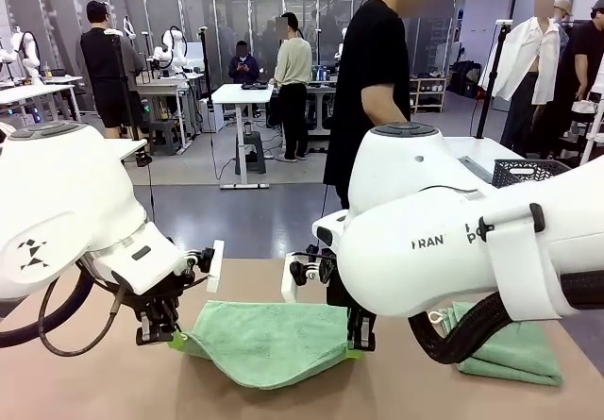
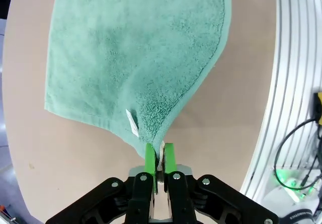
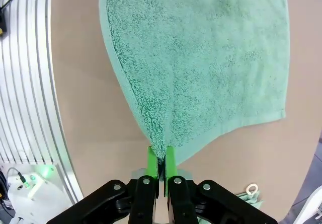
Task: Fold the towels and place them in the basket.
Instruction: When a person lays out a Towel with hook on the table, fold it in half twice.
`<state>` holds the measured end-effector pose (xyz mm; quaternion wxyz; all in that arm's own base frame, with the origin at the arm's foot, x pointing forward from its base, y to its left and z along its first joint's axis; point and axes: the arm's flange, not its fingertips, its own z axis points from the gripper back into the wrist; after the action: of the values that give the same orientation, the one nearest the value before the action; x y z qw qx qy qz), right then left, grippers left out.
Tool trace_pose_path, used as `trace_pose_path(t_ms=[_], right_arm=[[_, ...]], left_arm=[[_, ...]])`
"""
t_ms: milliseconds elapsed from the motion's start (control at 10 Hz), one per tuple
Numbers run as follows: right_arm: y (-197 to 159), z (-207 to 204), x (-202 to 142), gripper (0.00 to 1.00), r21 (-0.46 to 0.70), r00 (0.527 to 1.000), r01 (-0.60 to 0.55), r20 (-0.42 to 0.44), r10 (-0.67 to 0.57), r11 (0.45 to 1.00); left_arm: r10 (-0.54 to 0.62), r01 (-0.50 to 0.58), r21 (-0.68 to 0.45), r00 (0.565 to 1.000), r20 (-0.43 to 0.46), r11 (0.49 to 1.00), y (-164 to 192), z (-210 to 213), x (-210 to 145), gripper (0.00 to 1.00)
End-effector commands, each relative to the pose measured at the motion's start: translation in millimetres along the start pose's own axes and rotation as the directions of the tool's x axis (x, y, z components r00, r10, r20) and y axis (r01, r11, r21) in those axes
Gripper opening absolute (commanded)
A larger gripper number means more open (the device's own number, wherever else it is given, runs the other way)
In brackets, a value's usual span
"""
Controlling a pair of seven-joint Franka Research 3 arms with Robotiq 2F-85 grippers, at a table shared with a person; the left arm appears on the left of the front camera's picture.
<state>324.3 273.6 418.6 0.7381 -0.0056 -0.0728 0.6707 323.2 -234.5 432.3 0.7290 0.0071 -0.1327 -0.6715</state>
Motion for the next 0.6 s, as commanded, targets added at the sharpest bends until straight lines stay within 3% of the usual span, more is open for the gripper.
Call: trace_pose_path(t_ms=[0, 500], right_arm=[[-0.3, -0.9, -0.2, 0.07, 0.002, 1.000, 0.001, -0.001, -0.001, 1.000], [-87.6, -27.8, 11.5, 0.07, 0.110, 0.997, 0.049, -0.060, -0.043, 0.993]], left_arm=[[-0.001, 0.001, 0.000, 1.000, -0.001, 1.000, -0.3, -0.1, 0.3, 0.08], [-0.018, 0.020, -0.095, 1.000, 0.019, 0.995, 98.9, -18.5, 21.9, 0.08]])
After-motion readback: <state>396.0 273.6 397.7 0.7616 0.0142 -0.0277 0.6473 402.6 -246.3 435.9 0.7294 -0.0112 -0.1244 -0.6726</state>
